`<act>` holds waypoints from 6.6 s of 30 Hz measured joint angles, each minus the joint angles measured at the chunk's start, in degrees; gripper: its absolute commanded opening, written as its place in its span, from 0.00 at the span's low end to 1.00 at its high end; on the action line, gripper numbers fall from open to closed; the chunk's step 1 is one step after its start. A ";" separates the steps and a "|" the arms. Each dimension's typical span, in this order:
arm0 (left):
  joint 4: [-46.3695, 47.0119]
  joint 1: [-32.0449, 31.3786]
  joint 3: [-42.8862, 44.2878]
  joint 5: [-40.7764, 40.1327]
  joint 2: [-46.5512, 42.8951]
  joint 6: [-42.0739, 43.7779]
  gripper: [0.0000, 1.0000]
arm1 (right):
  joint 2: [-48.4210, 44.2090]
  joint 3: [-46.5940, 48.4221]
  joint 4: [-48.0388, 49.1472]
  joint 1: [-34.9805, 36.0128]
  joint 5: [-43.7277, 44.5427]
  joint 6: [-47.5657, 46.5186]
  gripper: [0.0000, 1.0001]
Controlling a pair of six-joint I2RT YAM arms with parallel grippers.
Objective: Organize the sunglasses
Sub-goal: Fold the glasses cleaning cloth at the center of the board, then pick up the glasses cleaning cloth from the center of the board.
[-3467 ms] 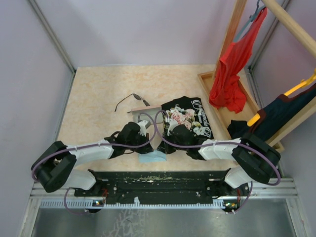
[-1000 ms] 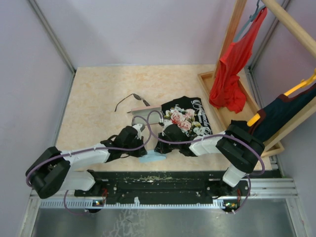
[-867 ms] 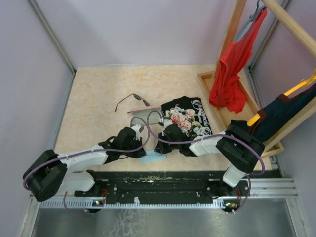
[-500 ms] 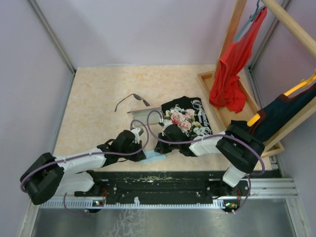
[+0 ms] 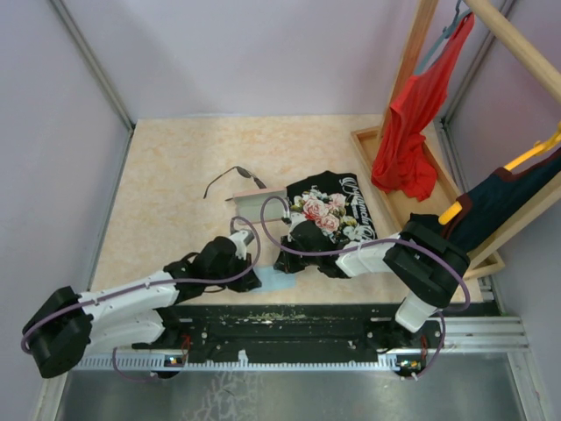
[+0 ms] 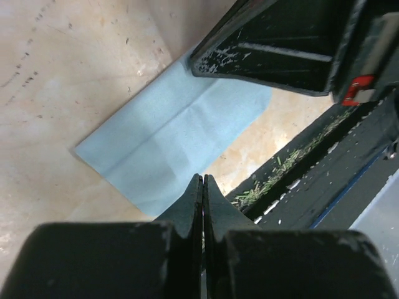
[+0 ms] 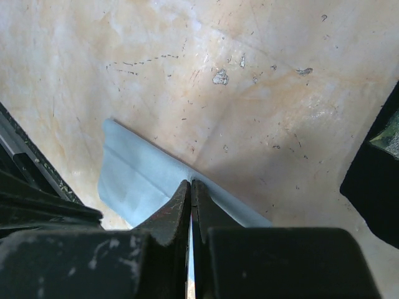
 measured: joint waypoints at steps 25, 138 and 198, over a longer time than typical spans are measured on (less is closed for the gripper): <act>-7.43 5.60 2.99 -16.22 -0.13 -4.52 0.50 | -9.92 1.73 -20.48 -0.02 13.49 -0.04 0.48; 8.04 9.53 -1.49 -0.31 3.74 -8.52 0.43 | -5.86 4.00 -19.12 -4.92 10.78 0.28 0.00; 11.50 23.28 16.83 -10.27 21.53 5.97 0.00 | 6.99 22.86 -16.17 -13.18 9.40 -6.73 0.00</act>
